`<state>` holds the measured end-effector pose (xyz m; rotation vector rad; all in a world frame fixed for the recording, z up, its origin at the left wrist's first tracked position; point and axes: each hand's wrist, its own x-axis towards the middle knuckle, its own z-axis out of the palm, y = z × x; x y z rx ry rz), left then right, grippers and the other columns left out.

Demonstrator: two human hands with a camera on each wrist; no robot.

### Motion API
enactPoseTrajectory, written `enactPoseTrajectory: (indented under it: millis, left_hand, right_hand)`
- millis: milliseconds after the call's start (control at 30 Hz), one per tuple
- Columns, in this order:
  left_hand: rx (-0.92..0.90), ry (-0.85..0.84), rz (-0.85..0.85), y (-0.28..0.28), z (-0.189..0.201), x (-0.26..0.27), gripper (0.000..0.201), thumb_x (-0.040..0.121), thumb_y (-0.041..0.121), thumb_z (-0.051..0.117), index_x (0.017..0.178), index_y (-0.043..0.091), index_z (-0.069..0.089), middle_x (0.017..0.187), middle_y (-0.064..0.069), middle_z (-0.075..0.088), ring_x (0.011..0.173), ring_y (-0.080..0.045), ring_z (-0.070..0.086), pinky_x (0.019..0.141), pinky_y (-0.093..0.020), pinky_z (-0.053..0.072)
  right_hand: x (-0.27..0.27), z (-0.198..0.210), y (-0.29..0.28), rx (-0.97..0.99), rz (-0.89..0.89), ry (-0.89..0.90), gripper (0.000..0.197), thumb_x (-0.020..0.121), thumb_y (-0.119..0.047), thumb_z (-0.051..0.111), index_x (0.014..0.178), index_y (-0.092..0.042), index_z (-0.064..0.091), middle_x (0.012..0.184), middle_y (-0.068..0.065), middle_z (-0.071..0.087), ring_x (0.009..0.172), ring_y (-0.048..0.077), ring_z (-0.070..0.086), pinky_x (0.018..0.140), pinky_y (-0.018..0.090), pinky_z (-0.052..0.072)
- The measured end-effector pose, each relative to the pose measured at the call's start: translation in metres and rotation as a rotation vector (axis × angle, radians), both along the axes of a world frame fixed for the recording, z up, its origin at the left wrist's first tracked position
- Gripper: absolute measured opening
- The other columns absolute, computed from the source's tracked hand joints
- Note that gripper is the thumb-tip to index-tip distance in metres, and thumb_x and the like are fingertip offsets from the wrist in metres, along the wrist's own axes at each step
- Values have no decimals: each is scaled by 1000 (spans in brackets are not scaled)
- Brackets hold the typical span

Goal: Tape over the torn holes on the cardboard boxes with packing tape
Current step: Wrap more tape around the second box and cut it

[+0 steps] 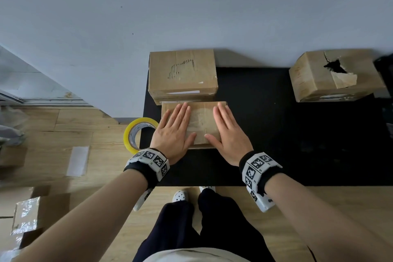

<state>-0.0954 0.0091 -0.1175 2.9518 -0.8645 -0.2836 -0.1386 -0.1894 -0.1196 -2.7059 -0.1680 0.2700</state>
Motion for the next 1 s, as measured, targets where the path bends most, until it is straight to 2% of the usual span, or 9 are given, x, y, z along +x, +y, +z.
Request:
enactPoseTrajectory:
  millis: [167, 300, 433, 500, 600, 700, 767, 867, 1000]
  left_hand:
    - [-121, 115, 280, 2, 3, -2, 82, 89, 60, 10, 148, 6, -6, 156, -14, -14, 145, -27, -11, 119, -41, 3]
    - [-239, 212, 333, 3, 4, -2, 79, 95, 49, 29, 147, 2, -9, 154, -17, -19, 144, -33, 0, 118, -40, 9]
    - [-409, 246, 393, 3, 5, -1, 87, 93, 47, 42, 147, 5, -12, 155, -8, -21, 145, -24, -4, 116, -29, 6]
    - [-516, 312, 463, 5, 9, 1, 94, 89, 44, 52, 147, 8, -12, 156, -5, -15, 145, -19, -1, 117, -30, 10]
    - [-681, 425, 580, 8, 20, 4, 99, 85, 37, 62, 148, 14, -11, 154, -5, 9, 141, -17, 17, 115, -32, 21]
    - [-766, 551, 782, 11, 31, 1, 92, 89, 36, 58, 149, 15, -8, 152, -1, 27, 136, -18, 32, 106, -27, 28]
    - [-721, 587, 851, 13, 33, 0, 81, 91, 38, 54, 150, 12, 4, 149, -4, 33, 133, -21, 37, 101, -28, 33]
    - [-632, 554, 801, 11, 34, 1, 58, 93, 34, 52, 140, 11, 29, 133, -6, 51, 118, -23, 50, 84, -26, 38]
    - [-721, 607, 848, 16, 33, 3, 52, 90, 27, 58, 132, 9, 32, 119, -3, 51, 104, -18, 52, 82, -25, 40]
  right_hand:
    - [-5, 4, 6, 444, -224, 166, 101, 92, -43, 56, 147, -15, -24, 155, -6, -32, 141, 3, -12, 117, 26, 8]
    - [0, 6, 7, 647, -389, 303, 113, 85, -36, 68, 147, -22, -24, 161, -3, -5, 147, 14, 6, 119, 42, 17]
    - [4, 4, 5, 753, -473, 367, 111, 79, -33, 75, 152, -25, -8, 154, 1, 25, 140, 15, 29, 115, 41, 29]
    - [7, 6, 2, 765, -489, 394, 106, 77, -32, 78, 152, -21, 3, 145, -1, 38, 133, 13, 39, 111, 35, 35]
    - [7, 12, -4, 766, -490, 428, 99, 78, -33, 76, 151, -18, 11, 141, -2, 43, 121, 7, 43, 99, 24, 37]
    - [-1, 15, -5, 812, -527, 425, 88, 83, -33, 71, 150, -17, 17, 141, 0, 44, 115, 5, 44, 93, 22, 38]
    - [-6, 14, -1, 825, -539, 430, 85, 84, -30, 70, 149, -17, 17, 140, 0, 44, 115, 6, 44, 94, 22, 37]
    - [-8, 11, 7, 835, -549, 432, 88, 84, -26, 71, 150, -18, 14, 137, -2, 44, 120, 10, 43, 98, 25, 36]
    - [-7, 12, 7, 881, -571, 452, 87, 83, -22, 72, 149, -18, 16, 132, -2, 46, 119, 11, 45, 102, 28, 36]
